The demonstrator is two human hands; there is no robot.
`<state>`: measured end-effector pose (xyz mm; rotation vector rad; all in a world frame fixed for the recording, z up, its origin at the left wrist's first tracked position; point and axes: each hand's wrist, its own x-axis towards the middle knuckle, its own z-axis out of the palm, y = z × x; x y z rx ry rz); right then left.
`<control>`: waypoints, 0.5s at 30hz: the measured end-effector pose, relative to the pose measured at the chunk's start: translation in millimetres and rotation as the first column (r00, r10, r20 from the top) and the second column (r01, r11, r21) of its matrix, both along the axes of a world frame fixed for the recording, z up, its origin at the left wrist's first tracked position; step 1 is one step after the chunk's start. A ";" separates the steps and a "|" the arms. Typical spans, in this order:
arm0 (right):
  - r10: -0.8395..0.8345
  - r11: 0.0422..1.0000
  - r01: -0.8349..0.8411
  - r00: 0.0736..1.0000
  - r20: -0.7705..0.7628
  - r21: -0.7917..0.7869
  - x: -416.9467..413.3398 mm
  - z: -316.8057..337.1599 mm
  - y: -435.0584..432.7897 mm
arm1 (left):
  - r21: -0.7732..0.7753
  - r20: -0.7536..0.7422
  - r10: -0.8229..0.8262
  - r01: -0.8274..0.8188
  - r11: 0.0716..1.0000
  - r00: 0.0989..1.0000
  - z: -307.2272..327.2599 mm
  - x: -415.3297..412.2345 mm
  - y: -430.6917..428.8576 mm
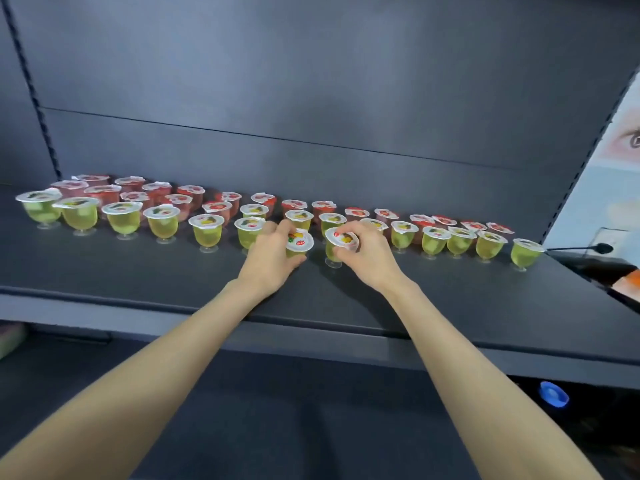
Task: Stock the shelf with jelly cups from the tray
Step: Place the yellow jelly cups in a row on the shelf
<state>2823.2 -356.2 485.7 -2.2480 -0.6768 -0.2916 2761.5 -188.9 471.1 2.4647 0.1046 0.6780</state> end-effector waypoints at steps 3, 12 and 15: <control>0.037 0.997 -0.036 0.999 0.017 -0.062 15.6 -3.3 6.4 | 0.033 -0.019 0.035 -0.035 0.999 0.999 0.7 11.1 -3.3; 0.126 0.956 -0.089 0.985 0.119 -0.281 30.1 -5.5 15.6 | 0.275 -0.048 0.073 -0.057 0.960 0.996 1.7 24.8 -1.4; 0.109 0.963 -0.072 0.985 0.133 -0.258 25.8 -4.5 17.7 | 0.368 -0.105 0.062 -0.019 0.930 0.993 6.9 22.9 4.3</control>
